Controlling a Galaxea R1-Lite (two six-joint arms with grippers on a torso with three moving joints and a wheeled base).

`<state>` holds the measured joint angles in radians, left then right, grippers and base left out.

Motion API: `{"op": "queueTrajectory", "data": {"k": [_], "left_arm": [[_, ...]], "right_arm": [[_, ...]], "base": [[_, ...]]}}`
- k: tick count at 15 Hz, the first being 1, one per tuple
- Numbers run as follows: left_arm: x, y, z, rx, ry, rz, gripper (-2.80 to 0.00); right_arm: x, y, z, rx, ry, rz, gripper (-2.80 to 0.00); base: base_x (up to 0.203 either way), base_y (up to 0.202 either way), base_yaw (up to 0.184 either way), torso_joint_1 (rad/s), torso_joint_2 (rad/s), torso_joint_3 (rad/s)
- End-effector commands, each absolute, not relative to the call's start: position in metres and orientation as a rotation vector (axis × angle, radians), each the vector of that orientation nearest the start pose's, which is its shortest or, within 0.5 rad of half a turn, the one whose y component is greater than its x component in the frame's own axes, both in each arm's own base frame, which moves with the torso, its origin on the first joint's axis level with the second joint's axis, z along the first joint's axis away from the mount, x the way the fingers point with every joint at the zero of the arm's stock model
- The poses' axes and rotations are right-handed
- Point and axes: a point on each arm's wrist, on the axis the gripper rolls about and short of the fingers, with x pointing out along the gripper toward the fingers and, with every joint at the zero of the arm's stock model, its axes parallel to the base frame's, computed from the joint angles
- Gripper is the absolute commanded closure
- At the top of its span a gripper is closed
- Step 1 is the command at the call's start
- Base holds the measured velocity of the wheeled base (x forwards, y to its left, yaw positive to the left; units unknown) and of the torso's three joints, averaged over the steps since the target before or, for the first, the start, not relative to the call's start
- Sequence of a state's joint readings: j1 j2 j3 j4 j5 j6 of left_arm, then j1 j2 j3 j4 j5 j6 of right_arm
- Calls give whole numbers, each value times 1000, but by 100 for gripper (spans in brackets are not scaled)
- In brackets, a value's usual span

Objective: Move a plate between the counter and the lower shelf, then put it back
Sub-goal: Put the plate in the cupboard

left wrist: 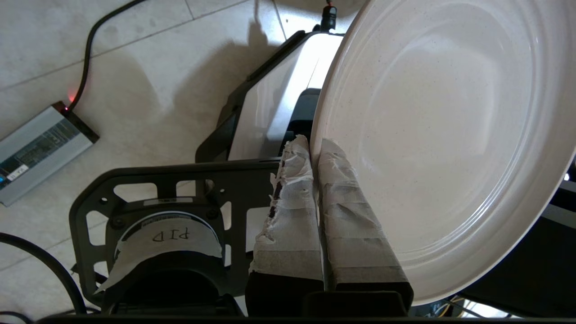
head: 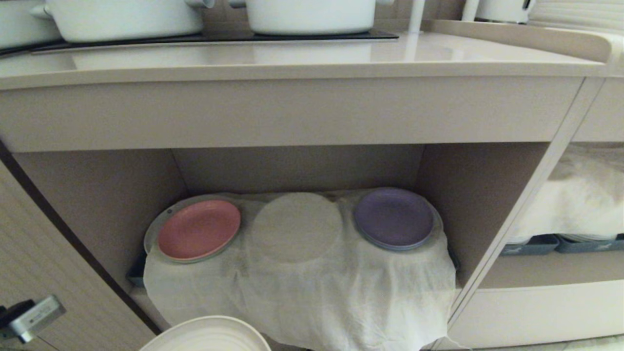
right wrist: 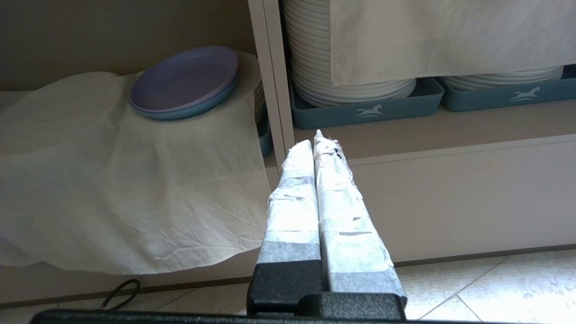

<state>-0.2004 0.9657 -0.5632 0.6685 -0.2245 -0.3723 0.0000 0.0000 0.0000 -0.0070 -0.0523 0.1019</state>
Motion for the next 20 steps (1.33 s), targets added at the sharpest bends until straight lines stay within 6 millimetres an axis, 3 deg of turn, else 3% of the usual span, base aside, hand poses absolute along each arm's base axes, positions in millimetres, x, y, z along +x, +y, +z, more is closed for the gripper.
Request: {"op": "queueTrajectory", "data": {"k": [1,5,20], "left_arm": [[67,-19,157,-350,1156,-175,0],[89,-24,154,-408,1099,-192,0],[171,-42,126,-534,1141,-169,0]], "right_arm": [[-23,-1,76,103,-10,-52,0],[-23,-1,76,103,-10,-52,0],[-23,-1,76,103,-10,-52,0]], "base": [[0,0,0,0,0,0],[0,0,0,0,0,0],[0,0,0,0,0,0]]}}
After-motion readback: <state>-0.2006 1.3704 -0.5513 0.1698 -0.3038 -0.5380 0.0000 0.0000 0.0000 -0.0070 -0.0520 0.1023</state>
